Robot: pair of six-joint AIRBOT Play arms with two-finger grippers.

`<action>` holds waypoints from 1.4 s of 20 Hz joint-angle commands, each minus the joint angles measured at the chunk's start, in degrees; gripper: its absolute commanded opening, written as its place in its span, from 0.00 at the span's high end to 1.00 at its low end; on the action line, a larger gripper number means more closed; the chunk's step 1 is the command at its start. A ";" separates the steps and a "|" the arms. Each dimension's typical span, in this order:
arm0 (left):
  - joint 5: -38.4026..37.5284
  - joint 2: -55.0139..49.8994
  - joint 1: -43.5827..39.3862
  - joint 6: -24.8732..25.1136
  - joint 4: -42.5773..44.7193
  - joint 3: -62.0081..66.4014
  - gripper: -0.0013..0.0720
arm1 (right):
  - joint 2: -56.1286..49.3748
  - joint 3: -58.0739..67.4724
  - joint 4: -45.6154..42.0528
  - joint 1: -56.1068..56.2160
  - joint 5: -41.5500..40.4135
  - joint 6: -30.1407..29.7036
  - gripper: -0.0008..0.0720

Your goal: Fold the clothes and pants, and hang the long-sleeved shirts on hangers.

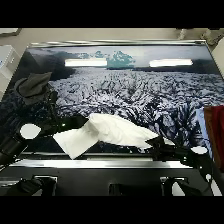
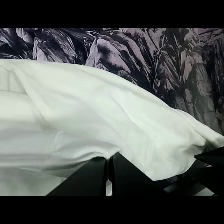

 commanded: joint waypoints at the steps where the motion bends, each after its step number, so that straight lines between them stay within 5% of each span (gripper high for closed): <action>1: -0.04 -0.02 0.07 -0.02 0.00 0.07 0.95 | -6.25 -0.11 6.10 0.07 -3.72 -5.90 0.31; 4: -0.04 -0.02 0.07 0.00 0.00 0.07 0.95 | -9.31 -0.11 6.97 0.07 -4.17 -6.71 0.93; 8: -0.07 0.92 0.09 0.02 -0.20 0.24 0.95 | -8.79 3.58 6.86 0.00 2.23 -11.45 0.94; 11: -0.55 3.41 1.90 1.62 0.07 2.91 0.95 | -4.17 17.94 6.64 0.00 8.61 -10.49 0.94; 19: -2.93 14.21 13.40 2.36 0.00 28.15 0.95 | 5.33 67.58 -3.04 0.00 8.59 2.03 0.94; 23: -2.86 17.77 12.33 4.22 -0.81 39.21 0.96 | 9.62 75.10 -5.16 0.00 5.44 4.26 0.94; 28: 1.31 20.41 12.33 4.92 1.36 44.92 0.96 | 15.85 75.54 -26.29 0.00 2.71 16.50 0.94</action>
